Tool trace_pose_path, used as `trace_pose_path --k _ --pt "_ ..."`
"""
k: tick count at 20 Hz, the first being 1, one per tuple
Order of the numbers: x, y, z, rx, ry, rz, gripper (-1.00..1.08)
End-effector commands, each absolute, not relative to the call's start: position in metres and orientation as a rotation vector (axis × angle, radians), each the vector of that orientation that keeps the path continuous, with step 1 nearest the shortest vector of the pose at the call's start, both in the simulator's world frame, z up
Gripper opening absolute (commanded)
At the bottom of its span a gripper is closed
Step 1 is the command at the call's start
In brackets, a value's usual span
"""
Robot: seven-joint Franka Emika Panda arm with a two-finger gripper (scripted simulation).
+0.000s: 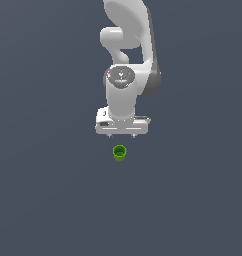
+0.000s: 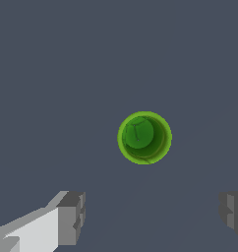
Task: Pick up the object and move it to a goal position.
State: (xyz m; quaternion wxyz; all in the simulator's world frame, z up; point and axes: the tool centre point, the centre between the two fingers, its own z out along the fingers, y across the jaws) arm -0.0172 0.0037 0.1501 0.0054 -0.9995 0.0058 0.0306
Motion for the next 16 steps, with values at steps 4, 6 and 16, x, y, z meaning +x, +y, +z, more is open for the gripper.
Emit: trace_pose_path --k 4,6,16 --pt "-0.016 0.0 0.151 -3.133 0.026 0.094 1.0" --pt "-0.015 -0.005 0.154 -3.14 0.038 0.092 1.0" --pt "-0.013 -0.02 0.16 -3.157 0.052 0.086 1.0"
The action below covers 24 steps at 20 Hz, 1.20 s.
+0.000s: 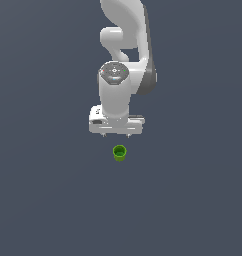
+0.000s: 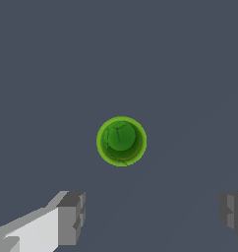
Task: Pick up the object and move it to a goal position.
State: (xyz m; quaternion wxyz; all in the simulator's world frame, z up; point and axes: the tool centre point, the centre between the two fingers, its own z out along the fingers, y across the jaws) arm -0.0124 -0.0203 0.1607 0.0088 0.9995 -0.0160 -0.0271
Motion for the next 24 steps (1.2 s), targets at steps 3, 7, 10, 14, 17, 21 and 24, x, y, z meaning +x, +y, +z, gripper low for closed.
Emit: trace_pose_path --k 3,7,10,14,17,21,24 --pt "-0.012 -0.019 0.159 3.123 -0.076 -0.085 1.0" --pt "-0.012 -0.019 0.157 3.121 -0.14 -0.082 1.0" --pt "-0.011 -0.018 0.155 3.119 -0.209 -0.08 1.0" --pt "-0.01 -0.017 0.151 3.11 -0.329 -0.076 1.0" --pt "-0.009 -0.016 0.147 3.097 -0.441 -0.073 1.0" --pt "-0.007 -0.015 0.142 3.07 -0.612 -0.068 1.0" --pt "-0.006 -0.014 0.137 3.043 -0.74 -0.064 1.0"
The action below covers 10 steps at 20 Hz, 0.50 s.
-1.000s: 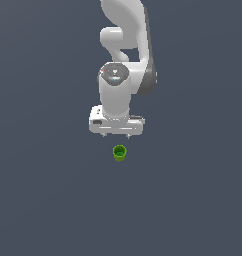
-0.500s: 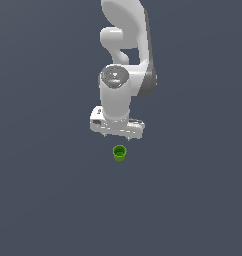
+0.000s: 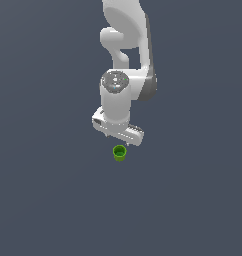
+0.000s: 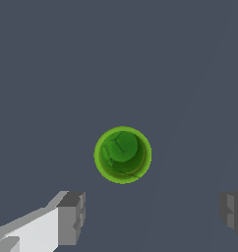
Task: Pick up the object and move it to a goal position.
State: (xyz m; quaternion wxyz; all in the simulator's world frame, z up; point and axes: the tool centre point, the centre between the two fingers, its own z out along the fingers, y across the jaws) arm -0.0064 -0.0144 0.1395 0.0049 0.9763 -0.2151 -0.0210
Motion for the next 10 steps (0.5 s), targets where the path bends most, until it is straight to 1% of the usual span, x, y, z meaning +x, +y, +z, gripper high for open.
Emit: trace_pose_path --k 1,10 --pt "-0.005 -0.014 0.136 3.033 -0.783 -0.062 1.0" --pt "-0.002 -0.011 0.124 2.913 -1.158 -0.049 1.0"
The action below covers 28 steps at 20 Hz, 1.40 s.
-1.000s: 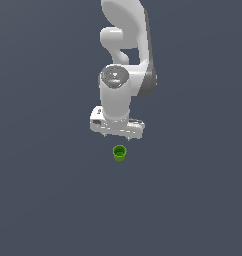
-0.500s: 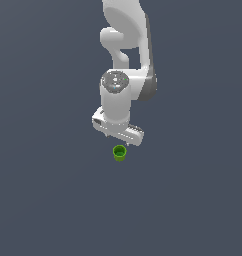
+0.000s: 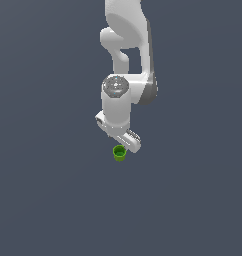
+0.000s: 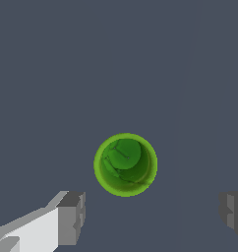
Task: Pick up the object and move it to a goal position.
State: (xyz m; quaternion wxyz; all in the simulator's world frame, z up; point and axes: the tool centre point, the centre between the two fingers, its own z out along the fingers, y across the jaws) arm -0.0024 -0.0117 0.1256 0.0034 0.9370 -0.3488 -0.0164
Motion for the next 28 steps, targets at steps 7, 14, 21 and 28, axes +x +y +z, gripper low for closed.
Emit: trace_pose_path --k 7,14,21,28 --pt "0.001 -0.01 0.114 2.788 -1.437 -0.037 1.0" --pt "0.004 -0.009 0.105 2.636 -1.703 -0.024 1.0" --pt "0.006 -0.009 0.098 2.489 -1.914 -0.011 1.0" --pt "0.007 -0.009 0.094 2.397 -2.03 -0.002 1.0"
